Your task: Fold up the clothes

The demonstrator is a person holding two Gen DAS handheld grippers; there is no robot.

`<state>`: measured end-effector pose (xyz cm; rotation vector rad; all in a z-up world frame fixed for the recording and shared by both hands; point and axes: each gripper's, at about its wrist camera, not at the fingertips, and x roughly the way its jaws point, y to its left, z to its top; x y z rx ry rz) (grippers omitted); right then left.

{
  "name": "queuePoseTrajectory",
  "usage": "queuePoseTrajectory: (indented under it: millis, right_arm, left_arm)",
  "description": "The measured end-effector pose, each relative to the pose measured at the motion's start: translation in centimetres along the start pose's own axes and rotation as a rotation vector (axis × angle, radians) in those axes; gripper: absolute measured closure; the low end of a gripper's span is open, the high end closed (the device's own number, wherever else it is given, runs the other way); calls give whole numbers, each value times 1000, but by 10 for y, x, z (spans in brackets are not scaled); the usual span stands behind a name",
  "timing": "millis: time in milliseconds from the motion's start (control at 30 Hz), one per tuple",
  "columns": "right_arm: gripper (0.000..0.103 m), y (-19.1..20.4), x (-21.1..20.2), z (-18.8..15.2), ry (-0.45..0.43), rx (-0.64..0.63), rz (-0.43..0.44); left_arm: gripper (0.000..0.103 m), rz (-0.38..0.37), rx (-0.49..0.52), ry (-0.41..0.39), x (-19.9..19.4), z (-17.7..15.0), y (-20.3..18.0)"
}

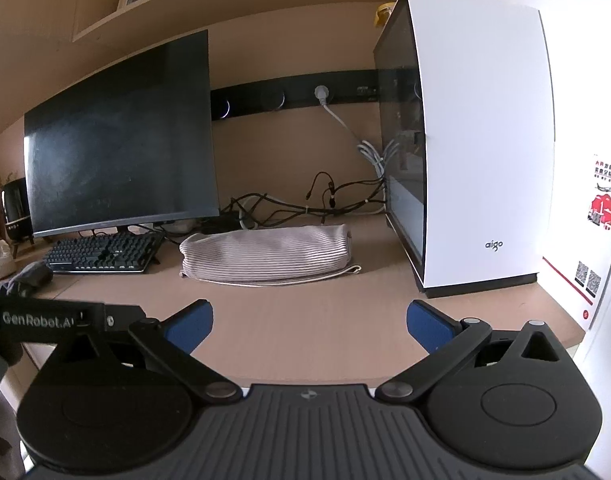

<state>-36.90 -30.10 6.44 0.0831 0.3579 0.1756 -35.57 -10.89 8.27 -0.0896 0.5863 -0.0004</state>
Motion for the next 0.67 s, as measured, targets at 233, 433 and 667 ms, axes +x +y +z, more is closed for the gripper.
queuePoseTrajectory:
  millis: [233,433,667]
  right_arm:
    - [0,0,10,0,25,2,5]
    - [0,-1,19,-1,49,5,-2]
    - [0,-8,37,-4,97,37,-24]
  left_arm:
    - [0,5,2,5,9,2,3]
    - [0,-6,4,16,20,6,4]
    - [0,0,51,-32,30,10,-1]
